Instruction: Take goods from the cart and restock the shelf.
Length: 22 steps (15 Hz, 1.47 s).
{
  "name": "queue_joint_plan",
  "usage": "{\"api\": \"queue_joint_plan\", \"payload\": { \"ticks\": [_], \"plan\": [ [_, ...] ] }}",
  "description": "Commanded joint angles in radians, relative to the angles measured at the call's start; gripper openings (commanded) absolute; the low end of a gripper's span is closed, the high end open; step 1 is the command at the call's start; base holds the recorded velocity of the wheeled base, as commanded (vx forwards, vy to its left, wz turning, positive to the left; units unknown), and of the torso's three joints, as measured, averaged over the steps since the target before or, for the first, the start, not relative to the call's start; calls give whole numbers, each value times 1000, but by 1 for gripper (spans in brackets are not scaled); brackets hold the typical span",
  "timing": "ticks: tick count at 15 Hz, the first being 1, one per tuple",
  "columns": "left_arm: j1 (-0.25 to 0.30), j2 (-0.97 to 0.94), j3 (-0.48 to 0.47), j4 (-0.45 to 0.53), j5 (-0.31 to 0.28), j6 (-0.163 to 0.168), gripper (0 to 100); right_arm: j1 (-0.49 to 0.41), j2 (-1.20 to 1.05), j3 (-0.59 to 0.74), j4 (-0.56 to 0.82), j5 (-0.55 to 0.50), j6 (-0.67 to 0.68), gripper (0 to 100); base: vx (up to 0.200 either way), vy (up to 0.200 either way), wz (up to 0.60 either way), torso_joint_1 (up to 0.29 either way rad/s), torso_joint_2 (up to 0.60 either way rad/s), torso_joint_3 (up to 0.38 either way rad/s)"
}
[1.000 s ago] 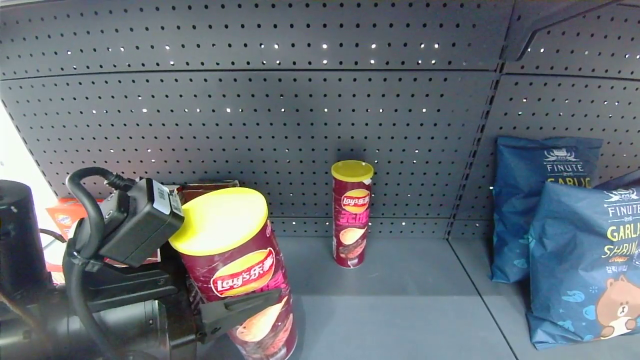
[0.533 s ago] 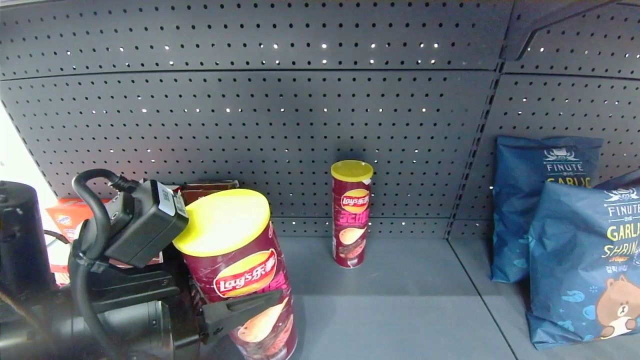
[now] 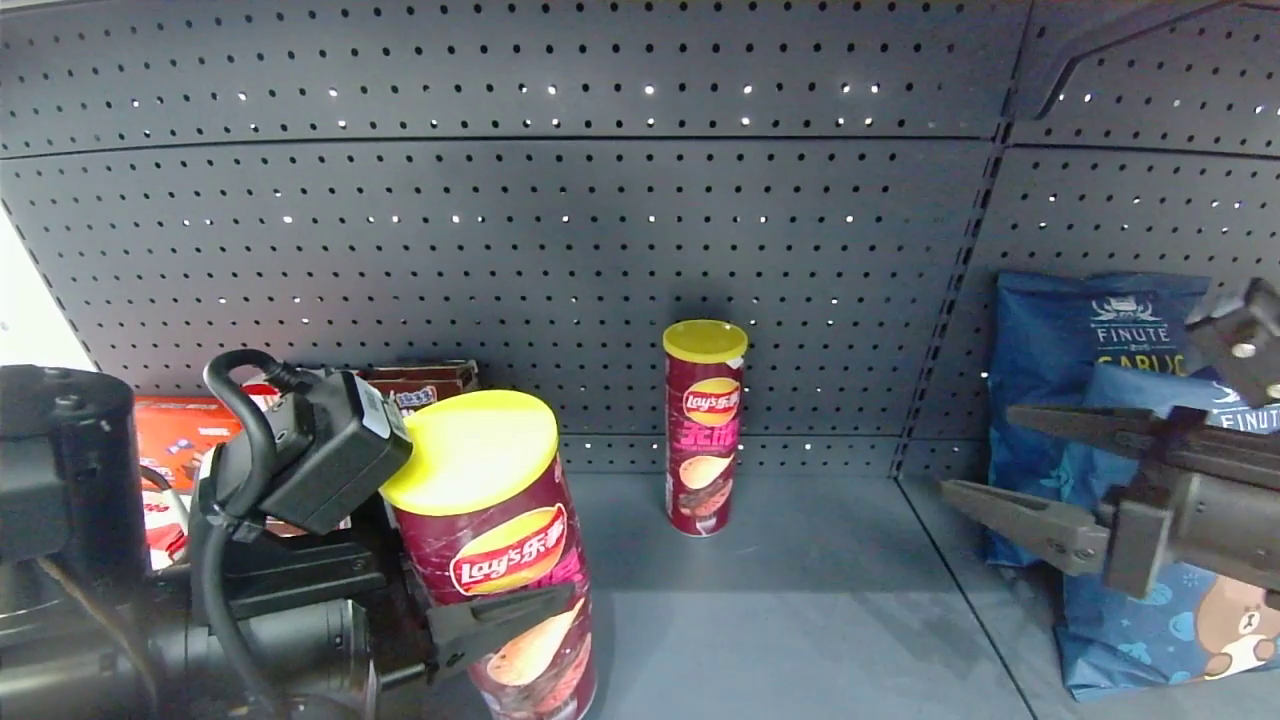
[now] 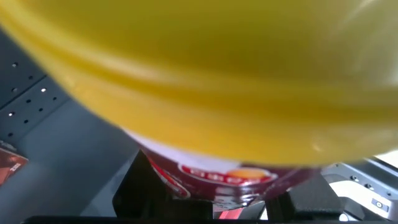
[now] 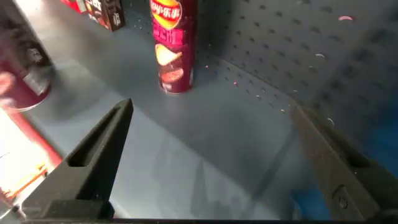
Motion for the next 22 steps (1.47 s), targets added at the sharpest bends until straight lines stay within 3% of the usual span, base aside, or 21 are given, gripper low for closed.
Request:
{"api": "queue_joint_plan", "payload": {
  "ticks": [1, 6, 9, 11, 17, 22],
  "plan": [
    [1, 6, 0, 0, -1, 0, 0, 34, 233, -70, -109, 30, -2, 100, 0, 0, 0, 0, 0, 0],
    [-1, 20, -13, 0, -2, 0, 0, 57, 394, -126, -180, 99, -5, 100, 0, 0, 0, 0, 0, 0],
    [-4, 20, -13, 0, -2, 0, 0, 54, 540, -137, -378, 61, -2, 100, 0, 0, 0, 0, 0, 0],
    [-1, 21, -13, 0, -2, 0, 0, 46, 623, -157, -490, 159, -2, 100, 0, 0, 0, 0, 0, 0],
    [-1, 18, -19, 0, -2, 0, 0, 37, 724, -228, -571, 314, -4, 100, 0, 0, 0, 0, 0, 0],
    [-1, 26, -28, 0, -5, 2, 0, 35, 747, -235, -576, 319, -2, 100, 0, 0, 0, 0, 0, 0]
  ]
}}
